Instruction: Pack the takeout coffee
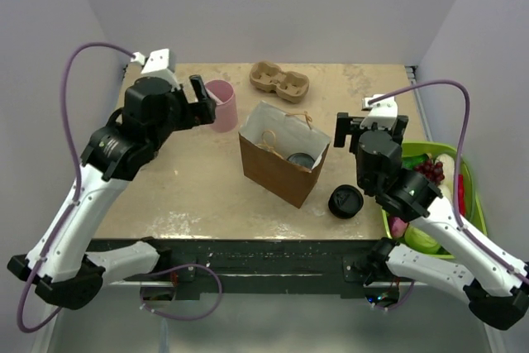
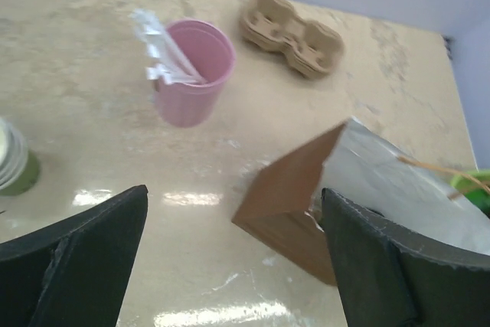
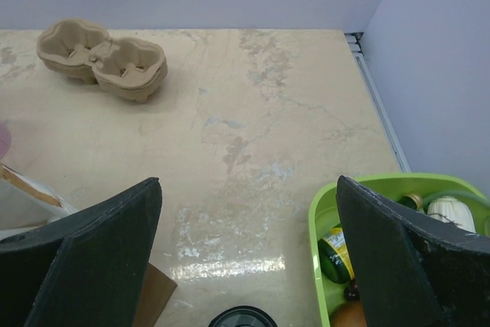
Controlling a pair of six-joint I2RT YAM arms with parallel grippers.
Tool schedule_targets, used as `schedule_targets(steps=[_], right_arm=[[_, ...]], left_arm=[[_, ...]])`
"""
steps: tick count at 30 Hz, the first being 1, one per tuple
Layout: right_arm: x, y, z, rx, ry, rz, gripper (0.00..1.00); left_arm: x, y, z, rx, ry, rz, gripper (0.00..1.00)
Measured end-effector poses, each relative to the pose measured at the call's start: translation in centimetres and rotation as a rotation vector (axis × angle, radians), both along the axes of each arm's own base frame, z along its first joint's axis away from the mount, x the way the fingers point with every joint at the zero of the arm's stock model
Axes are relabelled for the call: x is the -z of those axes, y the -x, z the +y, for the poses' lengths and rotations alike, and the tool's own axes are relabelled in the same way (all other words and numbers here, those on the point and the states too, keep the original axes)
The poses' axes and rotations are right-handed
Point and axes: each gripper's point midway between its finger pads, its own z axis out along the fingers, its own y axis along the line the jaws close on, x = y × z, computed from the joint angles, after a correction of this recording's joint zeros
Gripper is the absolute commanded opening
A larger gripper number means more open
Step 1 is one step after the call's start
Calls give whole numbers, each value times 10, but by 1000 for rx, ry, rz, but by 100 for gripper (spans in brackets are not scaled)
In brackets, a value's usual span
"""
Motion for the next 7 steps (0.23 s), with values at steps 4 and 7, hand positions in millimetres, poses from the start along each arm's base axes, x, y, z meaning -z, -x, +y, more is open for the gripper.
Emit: schedule_targets(steps=[4, 7], right_arm=[[-3, 3, -4, 14, -17, -4, 98], [-5, 6, -7, 17, -38, -11, 98]], left_arm=[[-1, 14, 44, -198, -12, -24, 100], [9, 24, 64, -280, -30, -17, 100]])
